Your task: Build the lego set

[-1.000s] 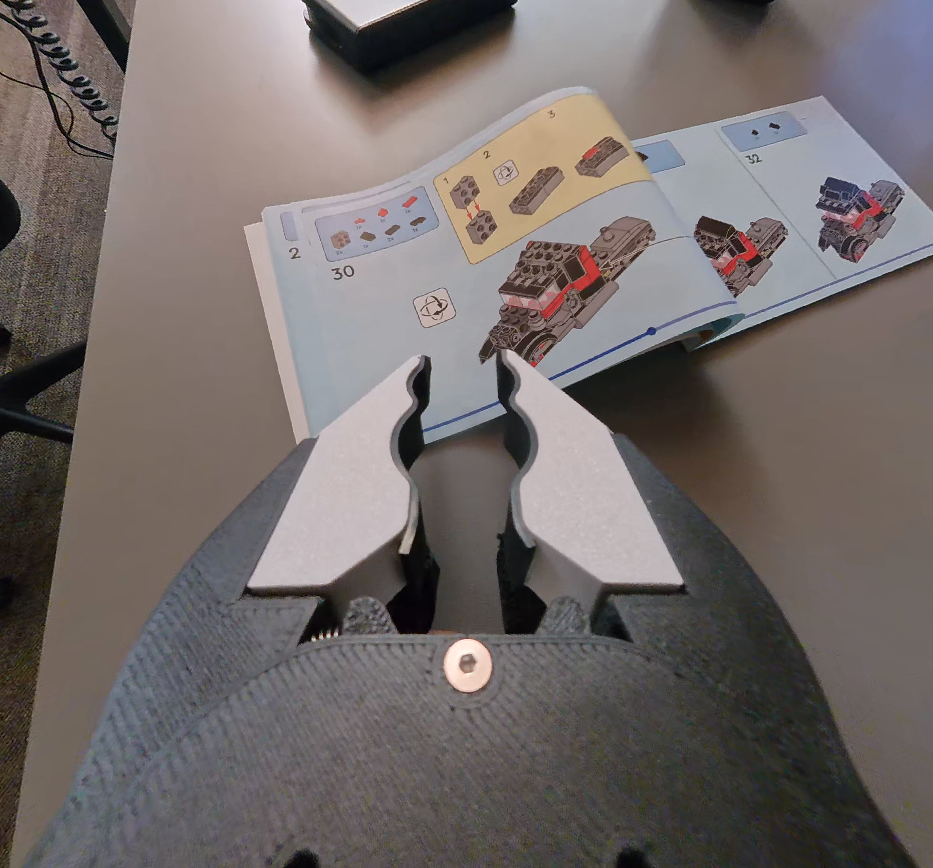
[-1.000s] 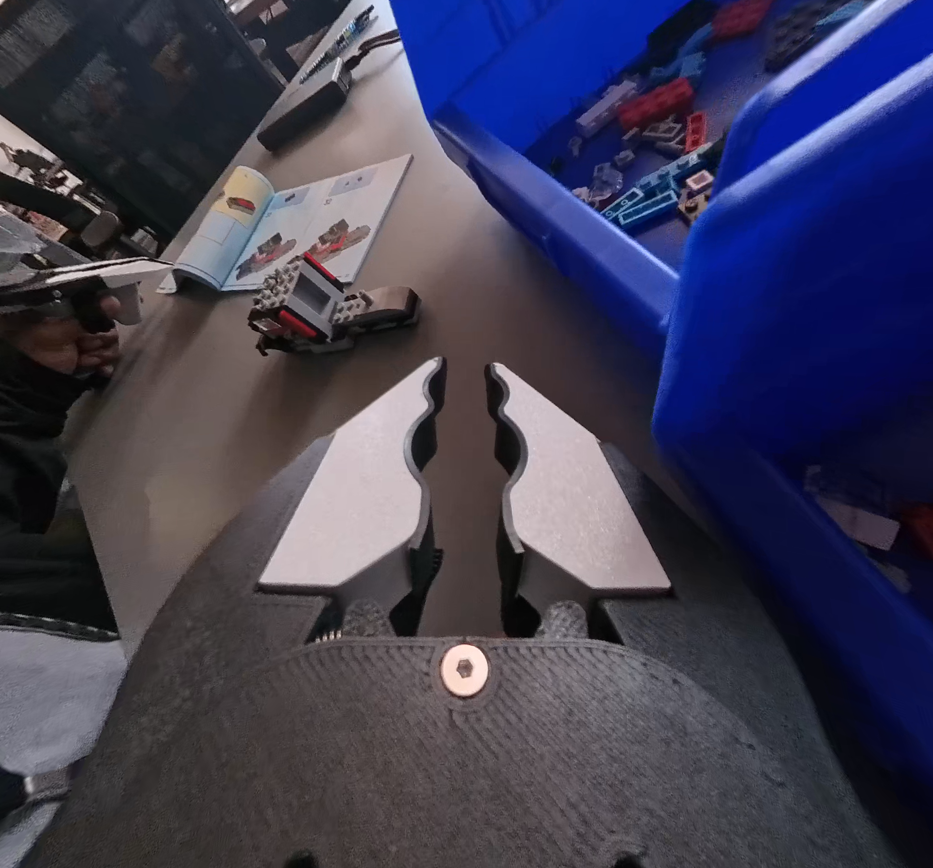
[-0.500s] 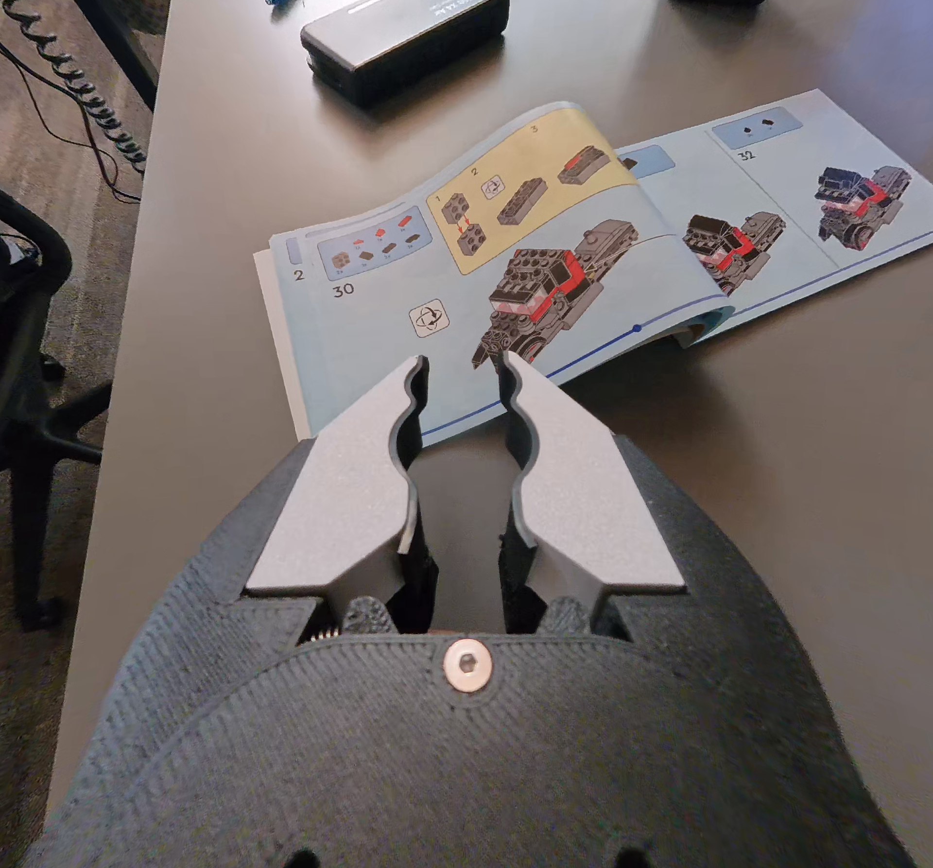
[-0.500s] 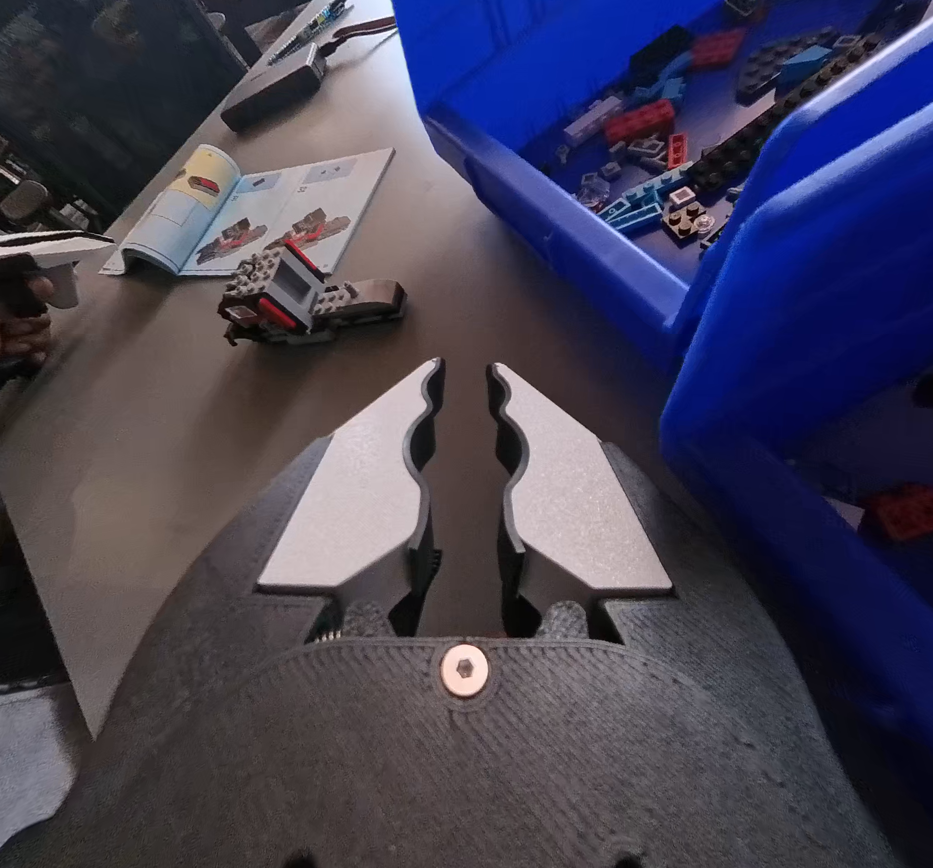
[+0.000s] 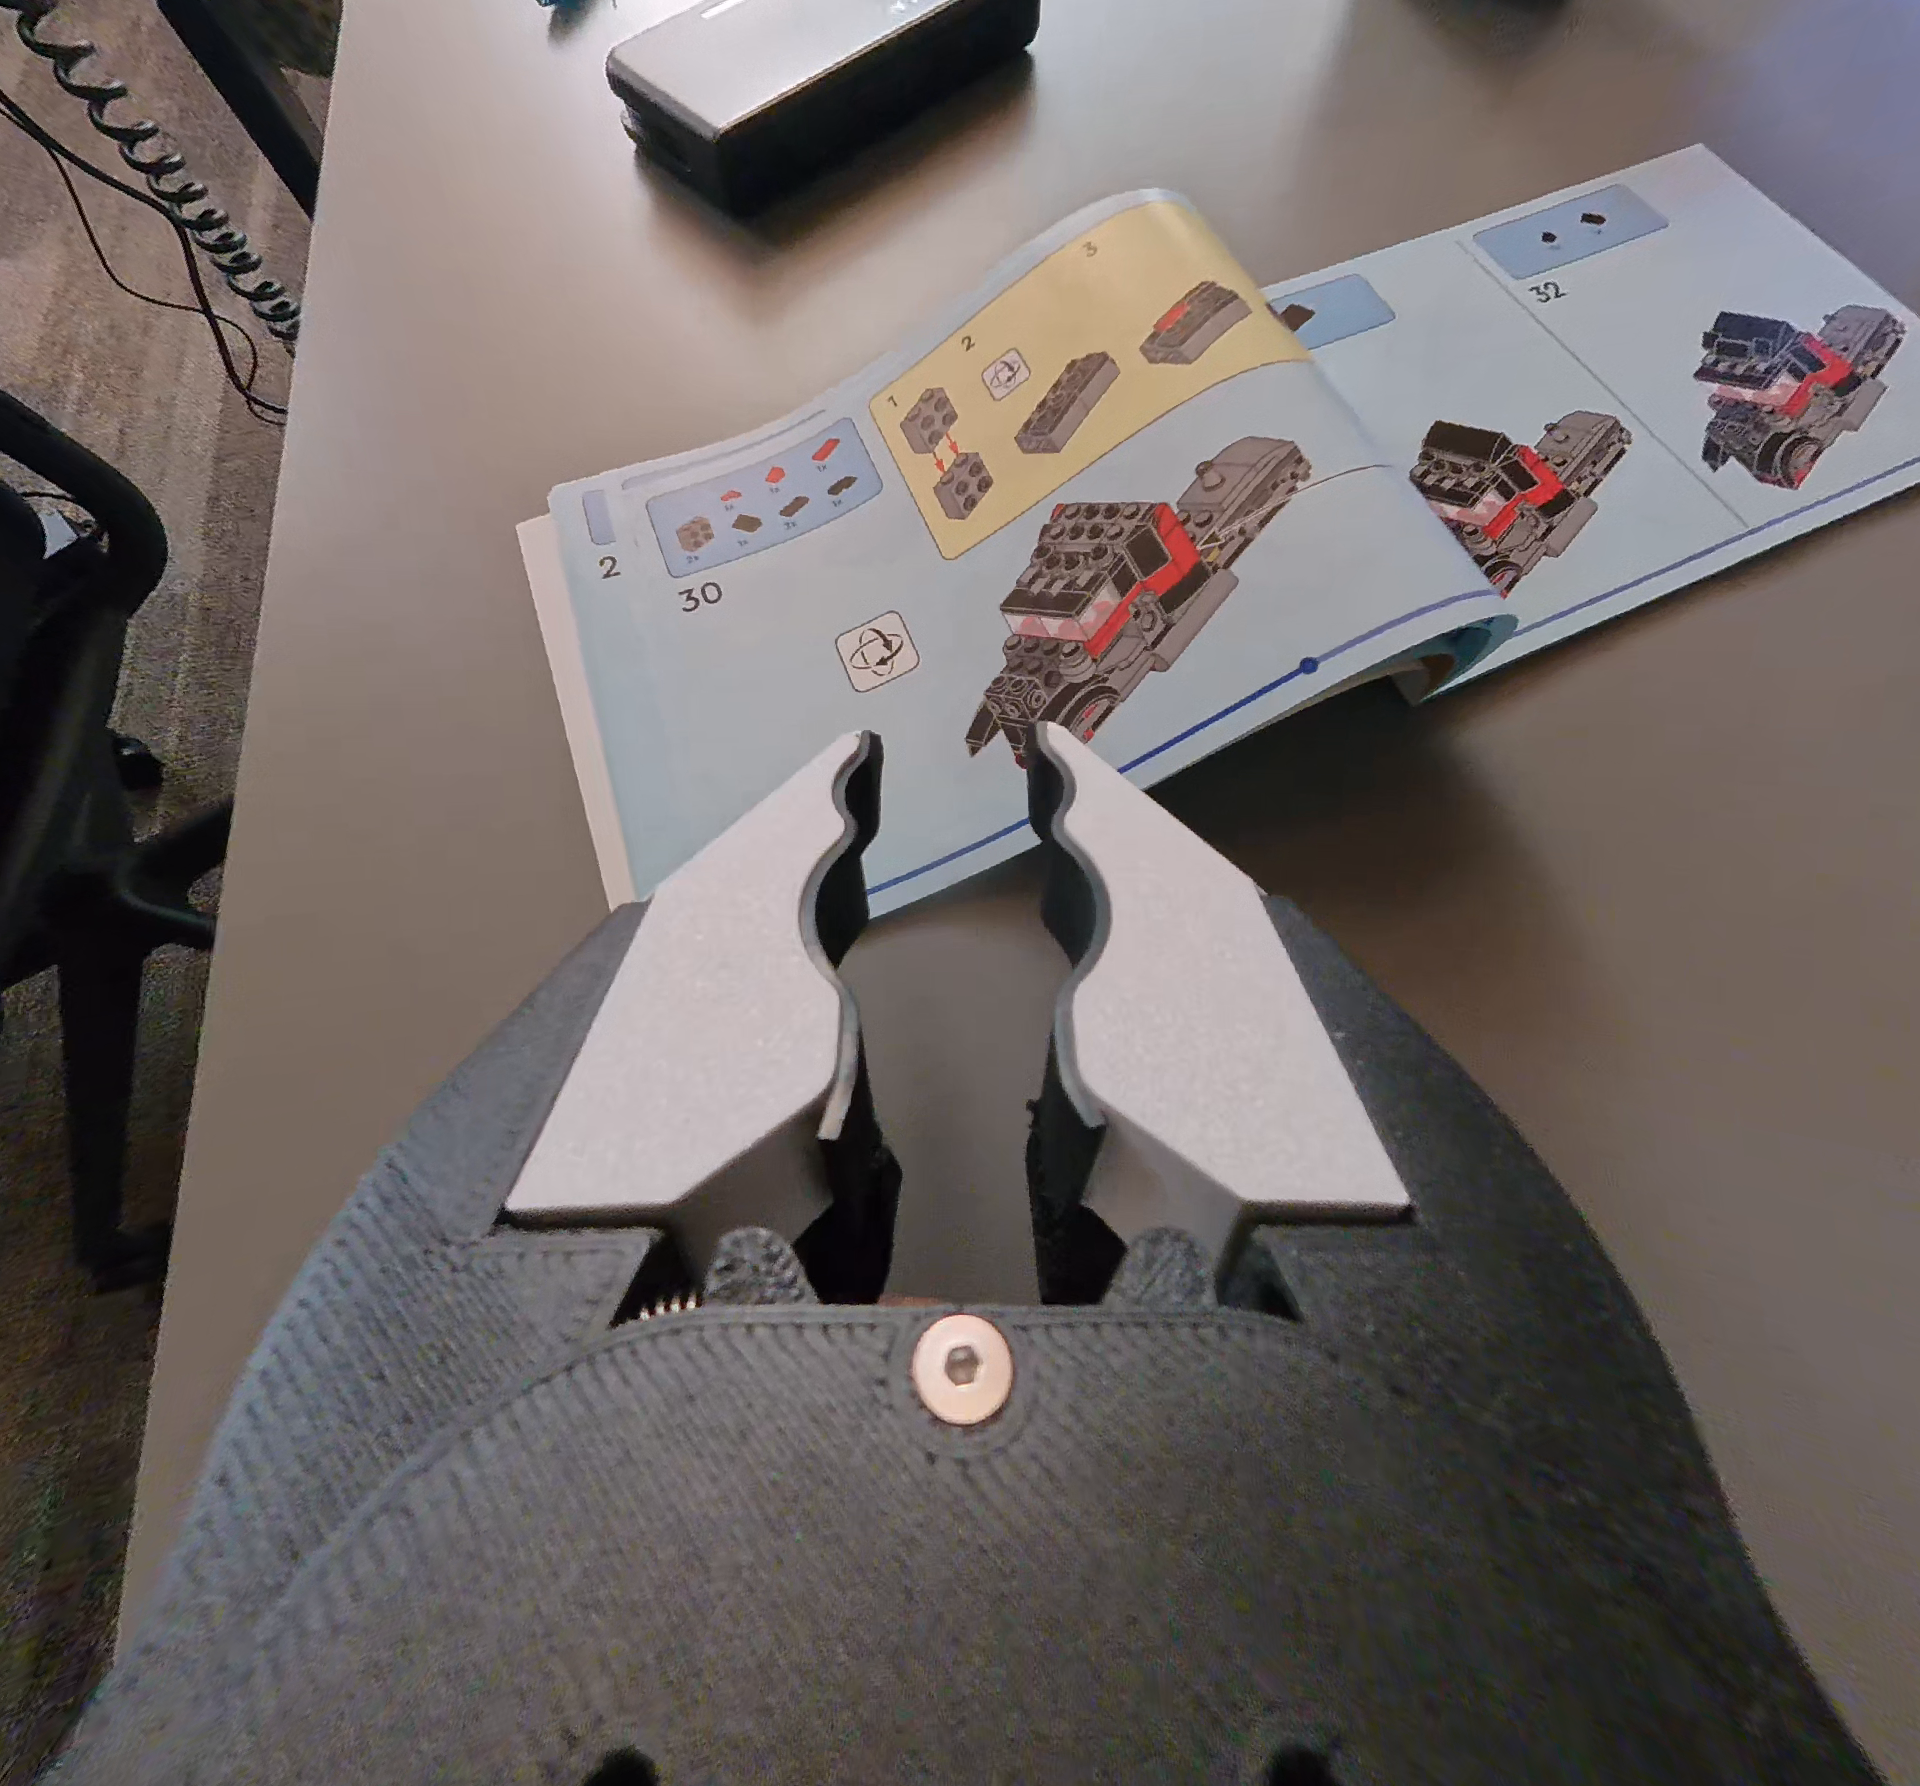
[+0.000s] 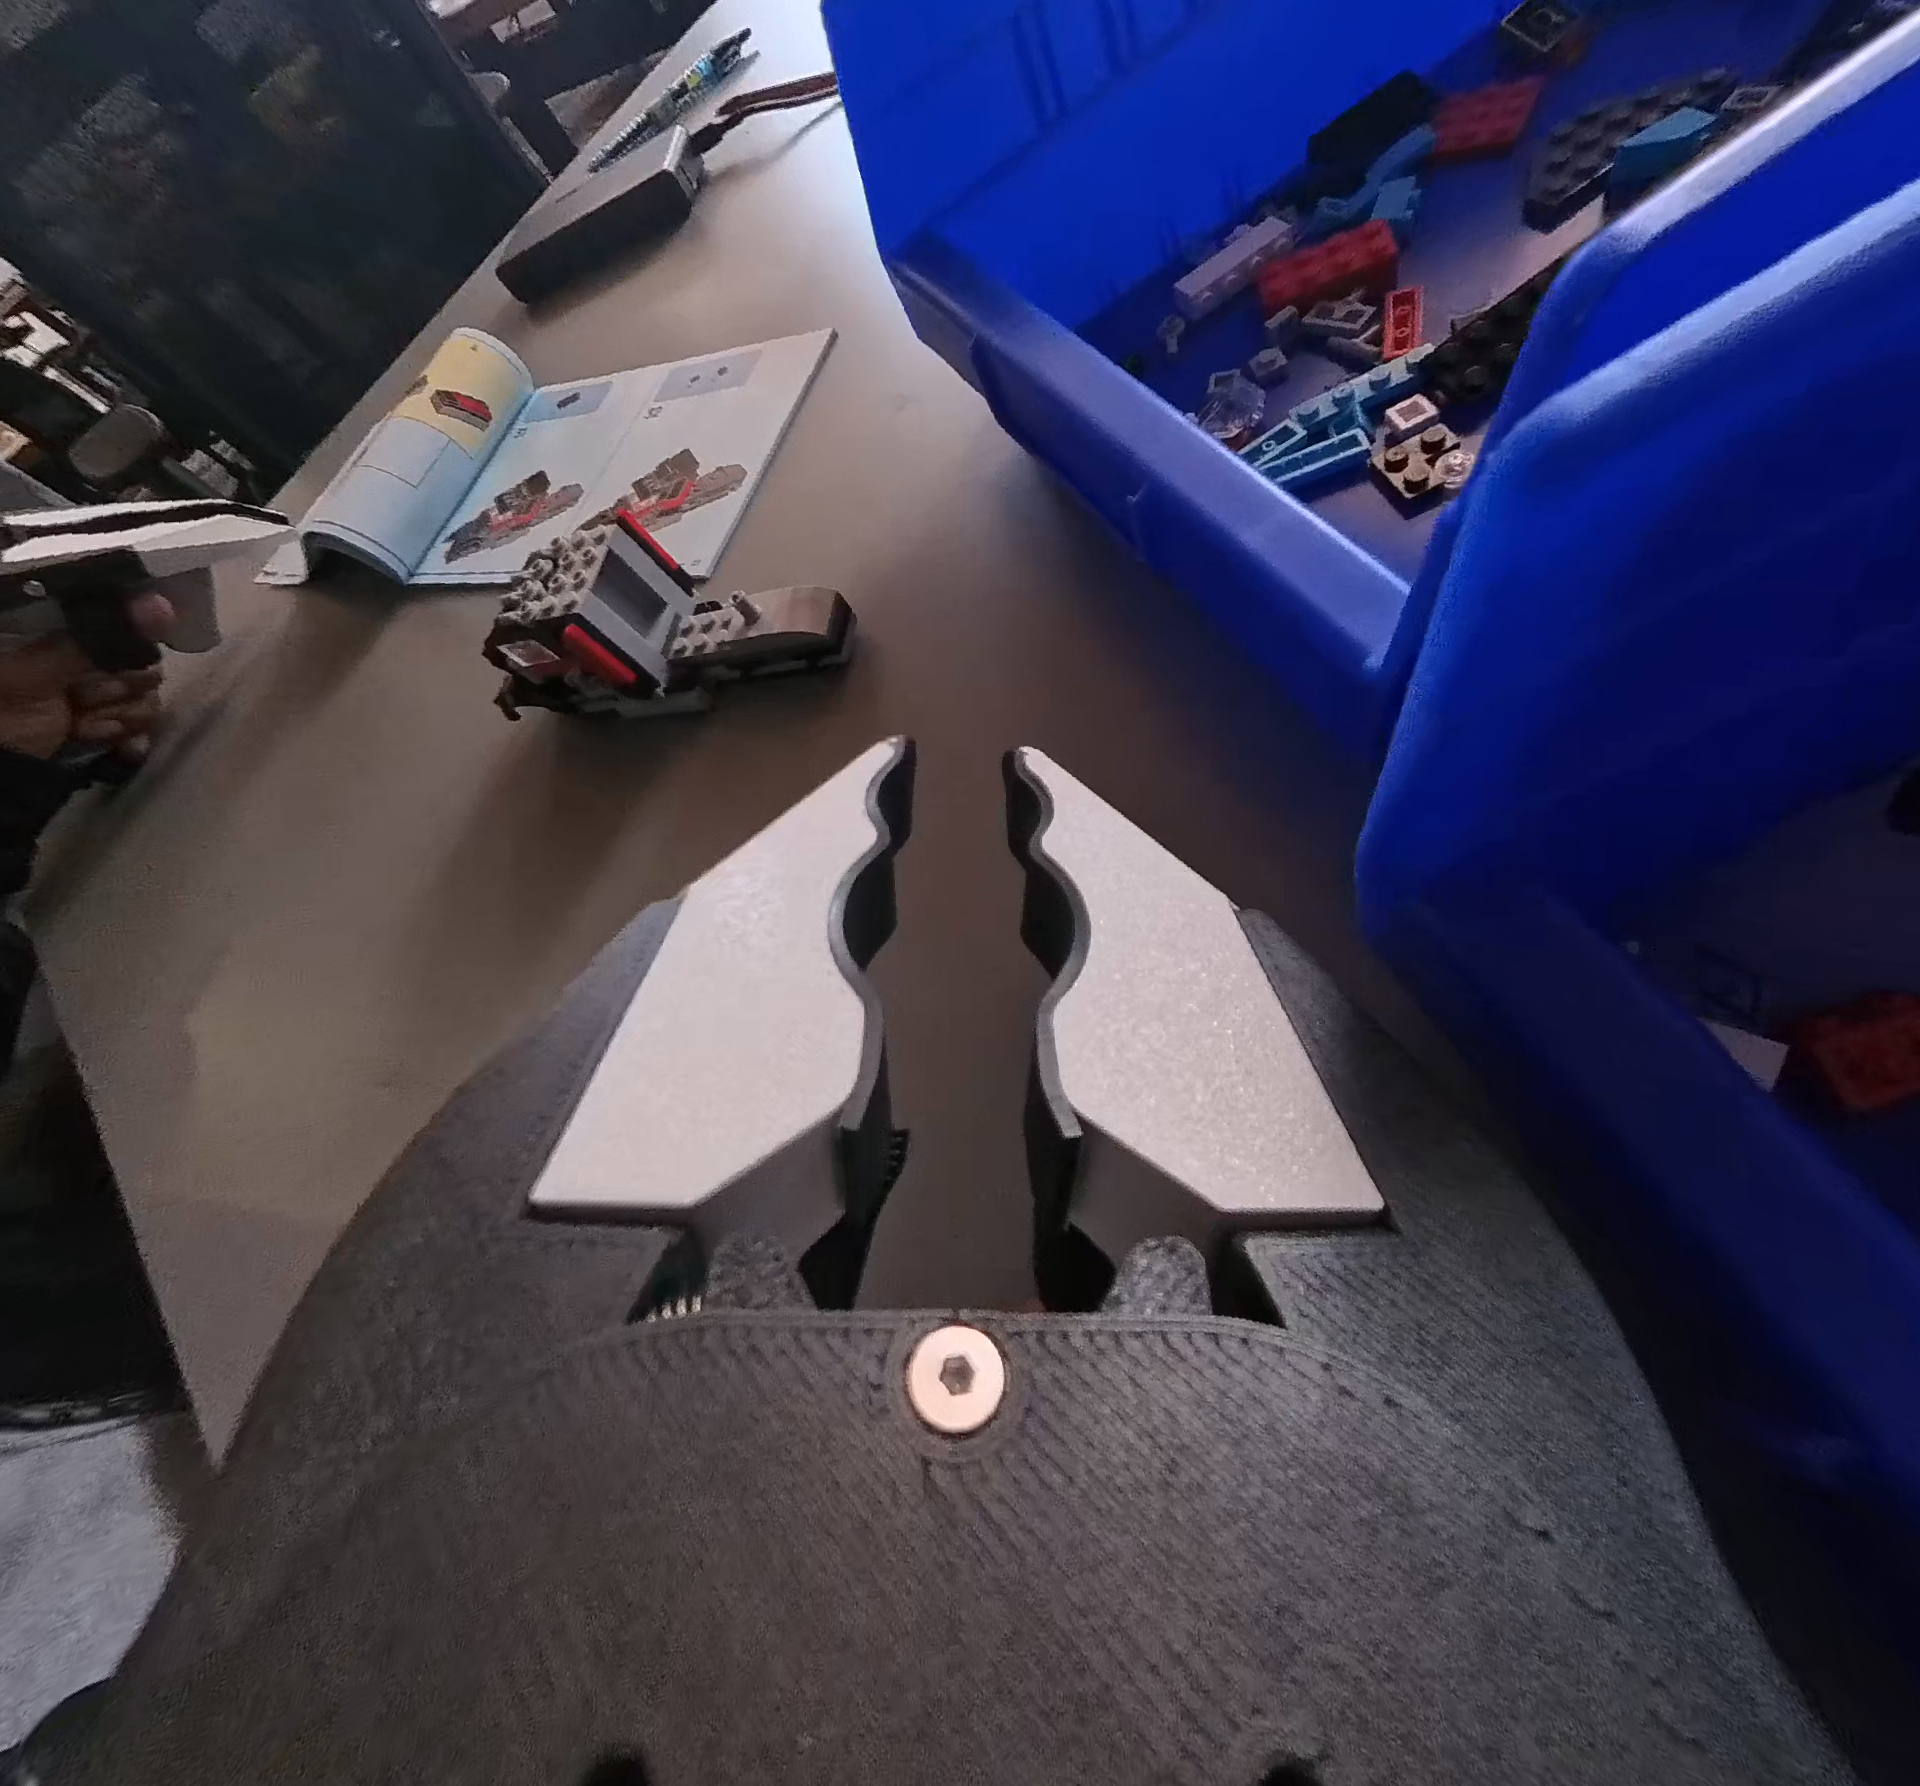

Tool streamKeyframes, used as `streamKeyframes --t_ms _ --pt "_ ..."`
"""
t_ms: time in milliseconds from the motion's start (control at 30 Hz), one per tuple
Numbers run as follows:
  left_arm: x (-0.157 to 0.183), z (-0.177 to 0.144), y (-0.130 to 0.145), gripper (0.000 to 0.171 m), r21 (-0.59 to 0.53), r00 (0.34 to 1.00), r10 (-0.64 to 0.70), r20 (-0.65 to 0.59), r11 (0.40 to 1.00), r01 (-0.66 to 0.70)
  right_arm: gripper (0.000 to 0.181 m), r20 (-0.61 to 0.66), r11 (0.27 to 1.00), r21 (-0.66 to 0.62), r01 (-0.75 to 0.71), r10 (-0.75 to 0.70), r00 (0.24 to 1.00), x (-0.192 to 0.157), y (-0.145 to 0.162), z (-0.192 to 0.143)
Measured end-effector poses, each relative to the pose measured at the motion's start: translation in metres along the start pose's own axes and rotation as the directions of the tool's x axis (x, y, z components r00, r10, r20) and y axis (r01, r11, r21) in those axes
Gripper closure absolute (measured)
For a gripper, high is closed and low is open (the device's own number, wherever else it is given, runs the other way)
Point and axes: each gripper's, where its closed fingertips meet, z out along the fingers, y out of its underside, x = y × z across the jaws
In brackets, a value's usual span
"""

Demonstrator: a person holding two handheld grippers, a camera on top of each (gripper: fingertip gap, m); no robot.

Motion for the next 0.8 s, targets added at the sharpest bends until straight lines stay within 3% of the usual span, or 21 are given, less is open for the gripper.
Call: streamKeyframes --t_ms 433,800 --pt "-0.004 0.002 0.003 0.141 -0.024 0.999 -0.035 0.005 0.999 0.035 0.163 0.062 0.983 0.17 -0.075 0.065 0.996 0.001 -0.019 -0.021" --pt "-0.009 0.004 0.006 0.141 -0.042 0.997 -0.067 0.027 0.997 0.068 0.162 0.111 0.967 0.222 -0.121 0.098 0.989 0.002 -0.023 -0.032"
